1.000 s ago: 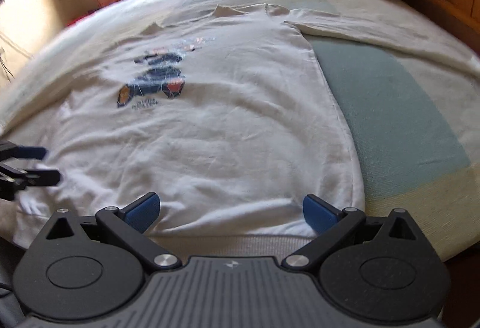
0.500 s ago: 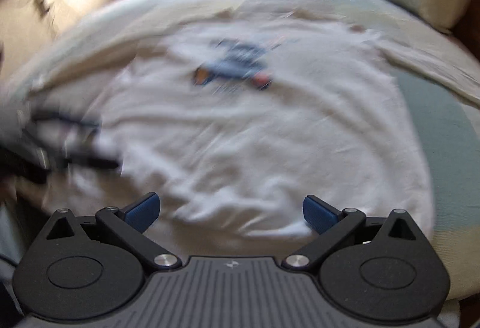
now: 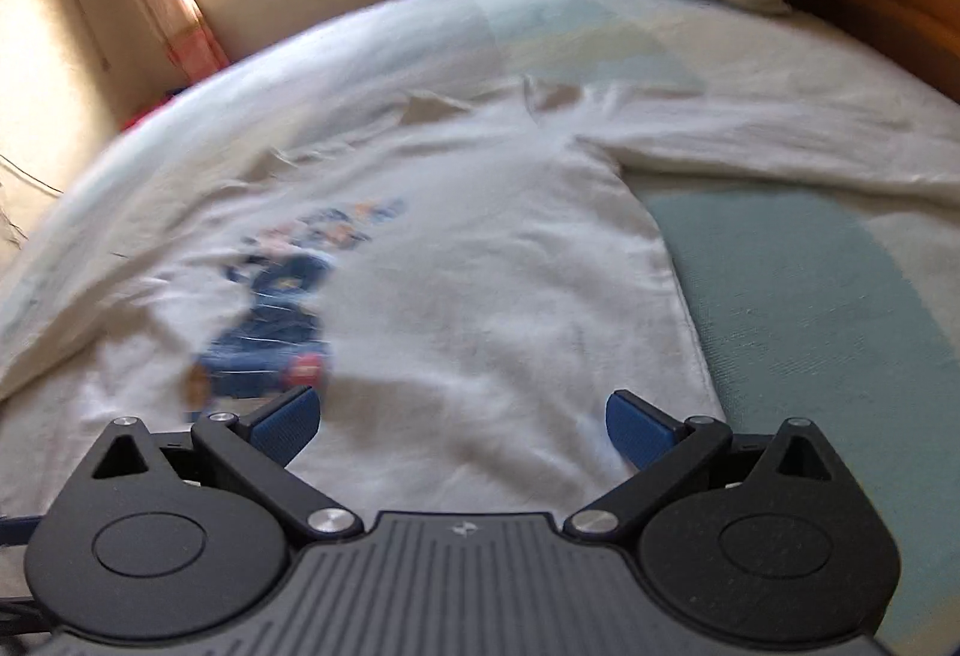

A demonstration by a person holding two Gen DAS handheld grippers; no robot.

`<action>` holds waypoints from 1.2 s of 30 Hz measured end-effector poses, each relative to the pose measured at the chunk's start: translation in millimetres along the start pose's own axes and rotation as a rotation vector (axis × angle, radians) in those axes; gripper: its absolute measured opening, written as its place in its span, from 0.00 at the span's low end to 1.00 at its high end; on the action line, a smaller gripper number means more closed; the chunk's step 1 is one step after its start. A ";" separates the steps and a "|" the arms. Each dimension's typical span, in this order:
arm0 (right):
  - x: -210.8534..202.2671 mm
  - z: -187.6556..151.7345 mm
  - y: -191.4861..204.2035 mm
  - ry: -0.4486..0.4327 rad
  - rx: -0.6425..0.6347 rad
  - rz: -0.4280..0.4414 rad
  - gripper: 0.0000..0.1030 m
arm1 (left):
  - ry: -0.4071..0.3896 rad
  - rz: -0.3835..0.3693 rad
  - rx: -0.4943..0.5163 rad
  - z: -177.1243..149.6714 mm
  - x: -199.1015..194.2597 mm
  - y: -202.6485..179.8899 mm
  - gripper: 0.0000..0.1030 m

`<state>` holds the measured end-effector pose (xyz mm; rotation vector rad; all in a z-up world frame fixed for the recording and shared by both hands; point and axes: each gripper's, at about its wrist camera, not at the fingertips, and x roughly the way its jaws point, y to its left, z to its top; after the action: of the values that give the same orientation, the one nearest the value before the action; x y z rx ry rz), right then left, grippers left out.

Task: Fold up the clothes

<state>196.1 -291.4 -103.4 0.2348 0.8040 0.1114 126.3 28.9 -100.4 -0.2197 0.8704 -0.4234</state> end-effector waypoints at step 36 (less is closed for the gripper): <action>-42.8 -74.4 61.1 0.117 -0.314 0.003 1.00 | -0.016 0.098 0.062 74.8 56.2 30.3 0.98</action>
<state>112.0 -228.0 -108.0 -0.0679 0.8902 0.2539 224.6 32.2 -102.9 -0.1225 0.8468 -0.3564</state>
